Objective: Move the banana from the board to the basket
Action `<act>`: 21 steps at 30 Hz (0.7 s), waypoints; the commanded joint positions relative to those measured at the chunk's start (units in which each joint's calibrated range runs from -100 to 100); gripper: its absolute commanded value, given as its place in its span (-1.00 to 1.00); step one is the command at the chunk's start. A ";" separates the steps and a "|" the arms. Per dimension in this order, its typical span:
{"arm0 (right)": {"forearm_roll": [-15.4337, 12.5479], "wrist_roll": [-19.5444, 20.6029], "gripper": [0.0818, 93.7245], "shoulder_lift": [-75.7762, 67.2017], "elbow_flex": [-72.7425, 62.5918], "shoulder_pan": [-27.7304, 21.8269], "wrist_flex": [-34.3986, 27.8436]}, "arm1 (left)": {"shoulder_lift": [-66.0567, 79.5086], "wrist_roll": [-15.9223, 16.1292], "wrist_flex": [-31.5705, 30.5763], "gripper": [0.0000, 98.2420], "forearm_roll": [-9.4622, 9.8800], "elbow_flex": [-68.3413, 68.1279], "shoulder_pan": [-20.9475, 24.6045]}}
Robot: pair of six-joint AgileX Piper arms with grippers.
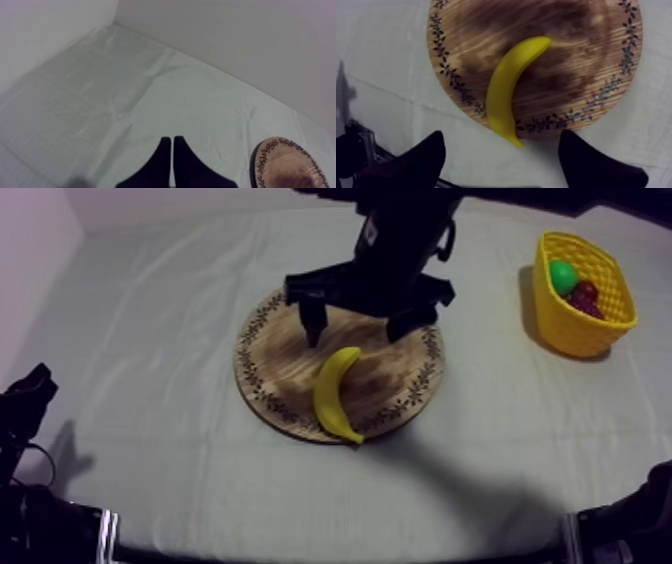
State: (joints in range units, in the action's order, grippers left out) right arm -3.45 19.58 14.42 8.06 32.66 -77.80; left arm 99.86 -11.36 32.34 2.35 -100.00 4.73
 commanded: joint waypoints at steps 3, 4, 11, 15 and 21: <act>-0.11 0.78 0.38 5.28 0.30 0.52 2.46 | -0.04 0.01 0.00 -1.00 0.02 0.00 0.01; -0.18 0.91 0.38 6.38 0.38 0.67 3.05 | -0.04 0.01 0.00 -1.00 0.02 0.00 0.01; 0.31 2.48 0.34 14.09 -0.37 1.43 5.37 | -0.04 0.01 0.00 -1.00 0.02 0.00 0.01; 0.65 3.18 0.31 17.50 -0.90 1.45 6.29 | -0.04 0.01 0.00 -1.00 0.02 0.00 0.01; 1.20 4.06 0.28 21.02 -2.68 1.51 6.69 | -0.04 0.01 0.00 -1.00 0.02 0.00 0.01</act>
State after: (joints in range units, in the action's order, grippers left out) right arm -2.29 23.59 34.99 5.67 34.10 -70.79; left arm 99.86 -11.36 32.34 2.35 -100.00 4.73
